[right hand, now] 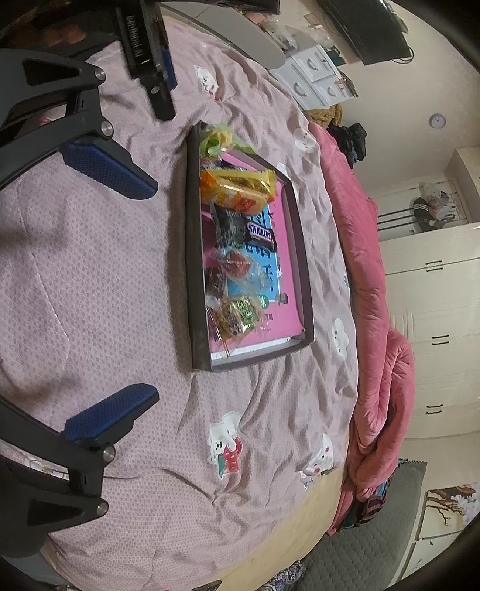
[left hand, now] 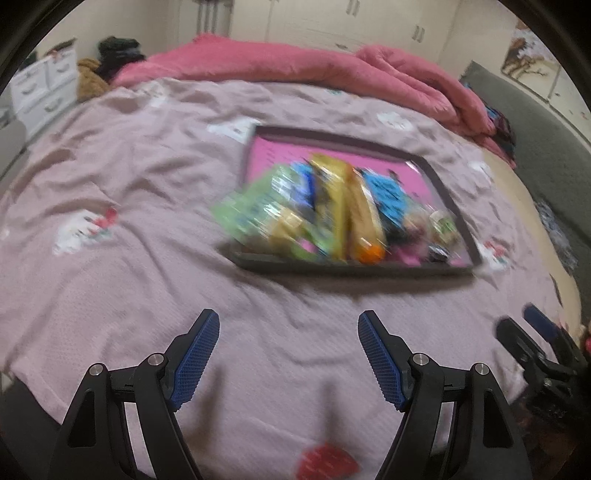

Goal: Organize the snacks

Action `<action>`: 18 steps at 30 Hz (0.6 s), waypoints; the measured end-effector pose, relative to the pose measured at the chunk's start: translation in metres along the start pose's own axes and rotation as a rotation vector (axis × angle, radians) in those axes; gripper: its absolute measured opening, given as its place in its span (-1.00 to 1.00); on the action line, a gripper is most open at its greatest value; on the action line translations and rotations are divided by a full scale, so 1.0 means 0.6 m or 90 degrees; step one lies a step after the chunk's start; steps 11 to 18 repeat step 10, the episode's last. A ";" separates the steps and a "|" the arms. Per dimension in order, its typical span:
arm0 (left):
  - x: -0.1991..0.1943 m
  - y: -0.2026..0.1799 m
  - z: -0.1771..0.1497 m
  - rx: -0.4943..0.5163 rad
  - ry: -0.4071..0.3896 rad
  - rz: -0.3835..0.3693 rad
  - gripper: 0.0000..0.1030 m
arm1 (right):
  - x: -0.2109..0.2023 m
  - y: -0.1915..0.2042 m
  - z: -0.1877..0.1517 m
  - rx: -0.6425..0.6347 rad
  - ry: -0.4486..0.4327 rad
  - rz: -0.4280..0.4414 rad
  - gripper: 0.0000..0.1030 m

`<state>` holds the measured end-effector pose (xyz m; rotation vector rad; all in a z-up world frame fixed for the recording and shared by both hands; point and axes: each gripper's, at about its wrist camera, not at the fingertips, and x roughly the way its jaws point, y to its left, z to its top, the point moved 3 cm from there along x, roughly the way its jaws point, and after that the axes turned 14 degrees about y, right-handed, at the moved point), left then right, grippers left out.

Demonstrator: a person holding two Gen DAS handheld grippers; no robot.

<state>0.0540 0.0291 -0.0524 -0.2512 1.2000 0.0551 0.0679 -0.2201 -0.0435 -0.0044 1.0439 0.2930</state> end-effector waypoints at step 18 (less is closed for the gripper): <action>0.058 0.226 0.107 -0.119 -0.010 0.089 0.57 | 0.042 -0.203 0.103 0.103 -0.014 -0.098 0.97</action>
